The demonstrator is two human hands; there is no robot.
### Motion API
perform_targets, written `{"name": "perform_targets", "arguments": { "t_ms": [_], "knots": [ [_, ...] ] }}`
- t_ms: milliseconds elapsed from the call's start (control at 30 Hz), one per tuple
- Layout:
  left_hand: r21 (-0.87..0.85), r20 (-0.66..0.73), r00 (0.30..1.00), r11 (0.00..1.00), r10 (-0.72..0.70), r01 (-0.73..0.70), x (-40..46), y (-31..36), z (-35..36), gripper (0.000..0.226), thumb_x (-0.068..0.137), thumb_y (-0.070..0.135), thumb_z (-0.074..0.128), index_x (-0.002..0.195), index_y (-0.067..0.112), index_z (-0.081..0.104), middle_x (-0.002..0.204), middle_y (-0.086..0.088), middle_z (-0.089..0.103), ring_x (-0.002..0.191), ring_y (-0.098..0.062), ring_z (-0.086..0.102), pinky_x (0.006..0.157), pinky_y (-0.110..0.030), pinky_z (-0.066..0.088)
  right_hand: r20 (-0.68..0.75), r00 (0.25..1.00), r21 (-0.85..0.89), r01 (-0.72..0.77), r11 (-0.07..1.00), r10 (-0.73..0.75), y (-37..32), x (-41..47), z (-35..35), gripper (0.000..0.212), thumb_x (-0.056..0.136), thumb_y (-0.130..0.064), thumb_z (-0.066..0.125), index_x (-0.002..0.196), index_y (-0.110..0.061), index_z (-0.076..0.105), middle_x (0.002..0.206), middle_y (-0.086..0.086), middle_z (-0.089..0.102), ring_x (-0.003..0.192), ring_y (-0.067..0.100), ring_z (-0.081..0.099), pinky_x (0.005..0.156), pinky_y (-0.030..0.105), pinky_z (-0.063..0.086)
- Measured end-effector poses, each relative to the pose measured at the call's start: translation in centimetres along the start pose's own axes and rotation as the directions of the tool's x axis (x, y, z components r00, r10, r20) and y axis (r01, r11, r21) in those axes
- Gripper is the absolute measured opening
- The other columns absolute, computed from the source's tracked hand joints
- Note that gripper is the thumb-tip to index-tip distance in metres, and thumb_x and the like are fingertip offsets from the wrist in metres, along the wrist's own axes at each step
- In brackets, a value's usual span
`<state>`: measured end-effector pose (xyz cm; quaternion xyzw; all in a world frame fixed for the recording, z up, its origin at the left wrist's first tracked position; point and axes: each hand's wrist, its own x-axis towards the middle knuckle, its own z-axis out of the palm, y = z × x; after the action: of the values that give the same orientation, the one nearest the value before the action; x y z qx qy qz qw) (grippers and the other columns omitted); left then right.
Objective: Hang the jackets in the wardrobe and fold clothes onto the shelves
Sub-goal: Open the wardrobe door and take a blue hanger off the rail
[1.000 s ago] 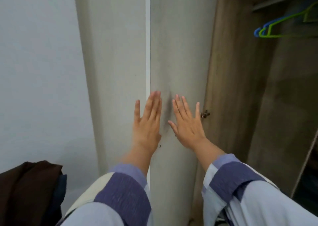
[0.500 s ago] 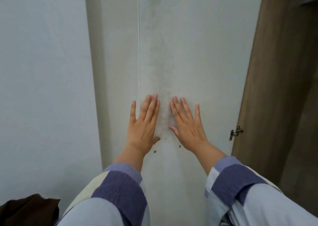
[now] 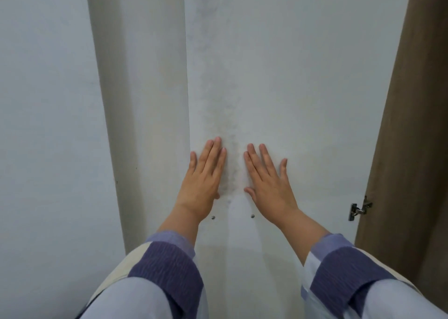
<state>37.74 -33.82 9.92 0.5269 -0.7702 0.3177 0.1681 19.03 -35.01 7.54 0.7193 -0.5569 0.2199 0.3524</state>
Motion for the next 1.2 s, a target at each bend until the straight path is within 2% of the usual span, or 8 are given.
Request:
{"name": "perform_targets", "arguments": {
  "t_ms": [200, 367, 567, 733, 867, 967, 1067, 1200],
  "knots": [
    [-0.037, -0.031, 1.000, 0.999, 0.004, -0.005, -0.3, 0.3, 0.0, 0.108, 0.083, 0.027, 0.068, 0.149, 0.006, -0.016, 0.152, -0.012, -0.032, 0.141, -0.028, -0.028, 0.117, -0.049, -0.006, 0.012, 1.000, -0.004, 0.027, 1.000, -0.027, 0.3, -0.3, -0.7, 0.091, 0.087, -0.039, 0.059, 0.151, -0.016, -0.002, 0.161, 0.002, -0.007, 0.148, 0.024, -0.006, 0.109, 0.064, 0.025],
    [-0.148, -0.244, 0.970, 0.989, -0.020, -0.017, -0.4, 2.1, -1.0, 0.087, 0.073, 0.029, 0.052, 0.149, 0.000, 0.022, 0.159, -0.016, 0.010, 0.147, -0.027, 0.005, 0.117, -0.054, 0.005, -0.036, 0.992, -0.043, 0.120, 0.992, -0.121, 2.9, -1.5, -2.8, 0.083, 0.080, 0.002, 0.047, 0.152, -0.014, 0.008, 0.161, 0.001, 0.005, 0.148, 0.020, 0.005, 0.113, 0.058, 0.022],
    [-0.307, -0.477, 0.877, 0.926, 0.052, -0.222, 6.7, 7.9, -6.9, 0.071, 0.080, 0.025, 0.044, 0.146, 0.001, 0.031, 0.157, -0.014, 0.021, 0.146, -0.025, 0.016, 0.118, -0.052, 0.009, -0.019, 0.994, -0.315, -0.109, 0.943, 0.108, 13.3, -4.2, -8.9, 0.089, 0.074, -0.015, 0.061, 0.152, -0.010, 0.019, 0.161, 0.005, 0.008, 0.148, 0.024, 0.007, 0.112, 0.062, 0.013],
    [-0.596, -0.588, 0.808, 0.694, -0.035, -0.404, 13.2, 15.9, -12.0, 0.061, 0.090, 0.028, 0.034, 0.145, 0.003, 0.033, 0.156, -0.010, 0.026, 0.146, -0.022, 0.019, 0.120, -0.042, 0.014, -0.072, 0.924, -0.466, -0.363, 0.807, 0.375, 23.0, -7.1, -16.5, 0.091, 0.076, -0.025, 0.061, 0.153, -0.012, 0.012, 0.161, 0.002, 0.004, 0.149, 0.023, 0.004, 0.114, 0.062, 0.005],
    [-0.746, -0.523, 0.852, 0.481, 0.005, -0.461, 16.9, 22.8, -15.4, 0.057, 0.096, 0.032, 0.035, 0.148, 0.011, 0.029, 0.156, -0.003, 0.026, 0.145, -0.015, 0.021, 0.119, -0.033, 0.019, -0.237, 0.832, -0.456, -0.551, 0.699, 0.501, 28.5, -8.8, -21.6, 0.090, 0.075, -0.022, 0.061, 0.152, -0.013, 0.016, 0.161, 0.002, 0.012, 0.148, 0.023, 0.012, 0.114, 0.060, 0.004],
    [-0.823, -0.461, 0.885, 0.342, 0.066, -0.454, 20.0, 27.5, -17.3, 0.055, 0.101, 0.033, 0.037, 0.150, 0.013, 0.023, 0.156, -0.004, 0.028, 0.144, -0.015, 0.024, 0.114, -0.026, 0.019, -0.269, 0.745, -0.374, -0.665, 0.646, 0.611, 32.5, -8.9, -24.6, 0.079, 0.084, -0.025, 0.054, 0.152, -0.017, 0.014, 0.160, -0.001, 0.010, 0.148, 0.020, 0.005, 0.116, 0.057, 0.001],
    [-0.909, -0.399, 0.916, 0.109, 0.046, -0.401, 23.4, 31.3, -19.9, 0.055, 0.101, 0.033, 0.038, 0.150, 0.011, 0.025, 0.152, -0.006, 0.035, 0.140, -0.017, 0.032, 0.112, -0.025, 0.023, -0.250, 0.670, -0.237, -0.743, 0.627, 0.699, 36.5, -7.9, -27.0, 0.072, 0.088, -0.022, 0.051, 0.151, -0.018, 0.017, 0.159, -0.002, 0.017, 0.147, 0.019, 0.006, 0.117, 0.054, 0.003],
    [-0.942, -0.330, 0.944, -0.073, 0.009, -0.329, 27.2, 35.0, -23.8, 0.054, 0.102, 0.034, 0.035, 0.150, 0.013, 0.024, 0.151, -0.006, 0.036, 0.139, -0.020, 0.034, 0.109, -0.024, 0.025, -0.163, 0.695, -0.225, -0.717, 0.660, 0.700, 40.1, -5.9, -27.5, 0.066, 0.090, -0.019, 0.049, 0.150, -0.020, 0.021, 0.157, -0.004, 0.021, 0.147, 0.015, 0.009, 0.118, 0.053, 0.003]
  ]
}}
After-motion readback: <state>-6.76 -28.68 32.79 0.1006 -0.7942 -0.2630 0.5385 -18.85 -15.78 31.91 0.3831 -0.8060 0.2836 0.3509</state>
